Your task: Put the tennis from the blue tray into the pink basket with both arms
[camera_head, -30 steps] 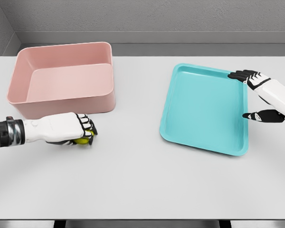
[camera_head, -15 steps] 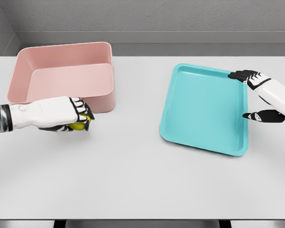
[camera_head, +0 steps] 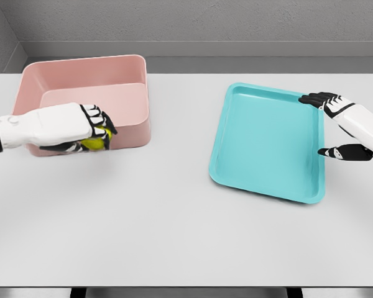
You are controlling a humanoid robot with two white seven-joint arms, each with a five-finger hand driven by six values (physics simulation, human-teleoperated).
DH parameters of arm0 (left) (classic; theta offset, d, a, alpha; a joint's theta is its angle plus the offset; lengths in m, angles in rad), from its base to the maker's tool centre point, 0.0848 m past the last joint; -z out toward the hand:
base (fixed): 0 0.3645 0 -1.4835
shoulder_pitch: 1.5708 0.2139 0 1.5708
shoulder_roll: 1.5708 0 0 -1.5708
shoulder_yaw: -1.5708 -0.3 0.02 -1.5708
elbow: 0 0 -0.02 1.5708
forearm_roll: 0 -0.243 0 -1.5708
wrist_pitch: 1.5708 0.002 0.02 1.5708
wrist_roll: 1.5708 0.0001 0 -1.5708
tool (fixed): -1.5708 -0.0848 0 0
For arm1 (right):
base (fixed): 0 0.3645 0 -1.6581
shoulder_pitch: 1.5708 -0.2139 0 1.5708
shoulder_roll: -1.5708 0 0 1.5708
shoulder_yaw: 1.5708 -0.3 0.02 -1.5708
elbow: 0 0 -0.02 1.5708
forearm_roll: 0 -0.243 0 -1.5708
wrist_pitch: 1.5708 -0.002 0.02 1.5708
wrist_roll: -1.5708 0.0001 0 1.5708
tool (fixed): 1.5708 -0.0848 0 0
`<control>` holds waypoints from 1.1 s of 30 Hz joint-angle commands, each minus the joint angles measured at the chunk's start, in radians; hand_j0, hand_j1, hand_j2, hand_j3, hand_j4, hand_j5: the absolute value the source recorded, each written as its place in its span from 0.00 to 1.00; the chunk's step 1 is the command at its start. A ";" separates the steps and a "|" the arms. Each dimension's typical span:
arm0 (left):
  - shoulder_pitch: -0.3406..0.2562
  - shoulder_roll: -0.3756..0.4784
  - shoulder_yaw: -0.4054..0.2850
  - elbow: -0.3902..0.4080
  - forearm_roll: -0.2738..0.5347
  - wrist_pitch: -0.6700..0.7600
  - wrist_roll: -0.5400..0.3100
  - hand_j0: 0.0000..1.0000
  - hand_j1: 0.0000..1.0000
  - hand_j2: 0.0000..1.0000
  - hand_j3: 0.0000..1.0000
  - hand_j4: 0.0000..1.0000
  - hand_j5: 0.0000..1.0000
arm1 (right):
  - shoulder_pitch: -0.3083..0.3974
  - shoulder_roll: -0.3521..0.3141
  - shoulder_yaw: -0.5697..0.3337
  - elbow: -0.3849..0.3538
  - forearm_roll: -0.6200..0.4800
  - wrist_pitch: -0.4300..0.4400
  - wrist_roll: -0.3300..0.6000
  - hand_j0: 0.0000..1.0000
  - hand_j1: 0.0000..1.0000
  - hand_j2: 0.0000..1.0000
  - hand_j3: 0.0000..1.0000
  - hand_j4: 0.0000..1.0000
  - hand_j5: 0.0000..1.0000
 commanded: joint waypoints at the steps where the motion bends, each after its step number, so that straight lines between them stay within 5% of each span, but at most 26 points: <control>1: 0.000 -0.006 0.001 0.019 0.009 0.002 0.001 0.52 0.52 0.52 0.52 0.52 0.52 | 0.000 -0.001 -0.001 -0.001 -0.008 0.003 -0.001 1.00 1.00 1.00 1.00 1.00 1.00; 13: -0.087 -0.098 -0.008 0.161 0.004 0.002 0.001 0.52 0.52 0.52 0.52 0.52 0.52 | 0.002 -0.010 -0.001 0.005 -0.008 0.003 -0.001 1.00 1.00 1.00 1.00 1.00 1.00; 26: -0.195 -0.208 -0.019 0.424 -0.003 0.002 -0.003 0.55 0.55 0.55 0.55 0.55 0.55 | 0.002 -0.012 -0.001 0.005 -0.008 0.003 -0.001 1.00 1.00 1.00 1.00 1.00 1.00; 29: -0.206 -0.225 -0.019 0.468 -0.005 0.002 -0.005 0.61 0.61 0.61 0.61 0.61 0.61 | 0.003 -0.012 -0.001 0.005 -0.008 0.003 -0.001 1.00 1.00 1.00 1.00 1.00 1.00; 30: -0.210 -0.226 -0.019 0.480 -0.005 0.002 -0.005 0.69 0.69 0.69 0.69 0.69 0.69 | 0.003 -0.012 -0.001 0.005 -0.009 0.003 -0.001 1.00 1.00 1.00 1.00 1.00 1.00; 32: -0.209 -0.228 -0.020 0.480 0.006 0.002 0.000 1.00 1.00 1.00 1.00 1.00 1.00 | 0.003 -0.012 -0.001 0.005 -0.008 0.003 -0.001 1.00 1.00 1.00 1.00 1.00 1.00; 33: -0.207 -0.228 -0.020 0.480 0.006 0.002 0.000 1.00 1.00 1.00 1.00 1.00 1.00 | 0.003 -0.012 -0.001 0.005 -0.008 0.003 -0.001 1.00 1.00 1.00 1.00 1.00 1.00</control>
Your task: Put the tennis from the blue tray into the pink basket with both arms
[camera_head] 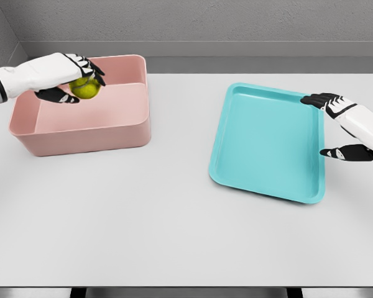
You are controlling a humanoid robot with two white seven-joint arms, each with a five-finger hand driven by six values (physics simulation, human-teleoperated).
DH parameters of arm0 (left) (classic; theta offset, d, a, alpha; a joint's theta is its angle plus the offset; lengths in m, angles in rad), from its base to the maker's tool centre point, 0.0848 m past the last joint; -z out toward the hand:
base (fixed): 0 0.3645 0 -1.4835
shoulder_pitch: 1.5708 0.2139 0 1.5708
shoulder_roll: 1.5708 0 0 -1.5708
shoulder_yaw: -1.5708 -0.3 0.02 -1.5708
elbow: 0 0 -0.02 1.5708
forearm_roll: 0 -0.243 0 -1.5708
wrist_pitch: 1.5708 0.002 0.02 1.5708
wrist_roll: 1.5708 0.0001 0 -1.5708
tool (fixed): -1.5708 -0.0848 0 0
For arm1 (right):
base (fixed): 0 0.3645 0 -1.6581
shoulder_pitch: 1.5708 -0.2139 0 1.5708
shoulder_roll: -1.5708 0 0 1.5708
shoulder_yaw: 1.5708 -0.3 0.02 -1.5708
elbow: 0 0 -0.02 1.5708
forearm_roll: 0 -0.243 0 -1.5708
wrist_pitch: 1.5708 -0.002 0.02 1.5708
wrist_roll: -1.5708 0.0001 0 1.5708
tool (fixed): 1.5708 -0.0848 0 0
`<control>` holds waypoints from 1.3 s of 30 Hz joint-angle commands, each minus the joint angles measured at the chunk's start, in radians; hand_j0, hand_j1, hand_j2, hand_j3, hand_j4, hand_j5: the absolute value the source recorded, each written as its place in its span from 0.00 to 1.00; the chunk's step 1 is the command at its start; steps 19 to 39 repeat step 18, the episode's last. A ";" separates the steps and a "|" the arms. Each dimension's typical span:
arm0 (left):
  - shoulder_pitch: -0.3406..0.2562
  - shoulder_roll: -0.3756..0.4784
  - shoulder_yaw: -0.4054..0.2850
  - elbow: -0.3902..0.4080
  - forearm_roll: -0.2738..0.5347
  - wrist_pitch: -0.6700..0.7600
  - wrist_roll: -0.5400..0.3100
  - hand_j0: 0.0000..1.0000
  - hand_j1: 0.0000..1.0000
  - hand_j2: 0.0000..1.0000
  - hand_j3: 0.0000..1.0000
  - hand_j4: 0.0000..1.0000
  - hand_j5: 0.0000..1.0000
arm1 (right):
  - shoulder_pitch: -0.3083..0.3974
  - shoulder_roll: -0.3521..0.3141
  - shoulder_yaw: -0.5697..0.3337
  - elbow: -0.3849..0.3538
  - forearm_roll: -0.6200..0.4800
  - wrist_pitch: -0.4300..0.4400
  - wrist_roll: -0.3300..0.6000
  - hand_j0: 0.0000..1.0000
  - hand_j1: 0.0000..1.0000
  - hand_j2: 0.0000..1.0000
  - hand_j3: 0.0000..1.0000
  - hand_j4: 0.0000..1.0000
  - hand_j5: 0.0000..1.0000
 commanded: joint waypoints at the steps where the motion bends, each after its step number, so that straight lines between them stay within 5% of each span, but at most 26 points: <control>1: 0.000 -0.004 0.000 0.013 0.011 0.002 0.002 1.00 1.00 1.00 1.00 1.00 1.00 | 0.000 -0.001 0.000 -0.001 -0.007 0.003 -0.001 1.00 1.00 1.00 1.00 1.00 1.00; 7: -0.008 0.028 0.005 0.004 0.045 0.002 0.004 1.00 1.00 1.00 1.00 1.00 1.00 | 0.012 -0.001 -0.020 -0.001 -0.009 0.003 -0.001 1.00 1.00 1.00 1.00 1.00 1.00; 18: 0.025 0.235 0.019 0.009 0.094 0.002 0.004 1.00 1.00 1.00 1.00 1.00 1.00 | 0.015 -0.001 -0.031 -0.001 -0.007 0.003 -0.001 1.00 1.00 1.00 1.00 1.00 1.00; 39: 0.025 0.235 0.019 0.009 0.094 0.002 0.004 1.00 1.00 1.00 1.00 1.00 1.00 | 0.015 -0.001 -0.031 -0.001 -0.007 0.003 -0.001 1.00 1.00 1.00 1.00 1.00 1.00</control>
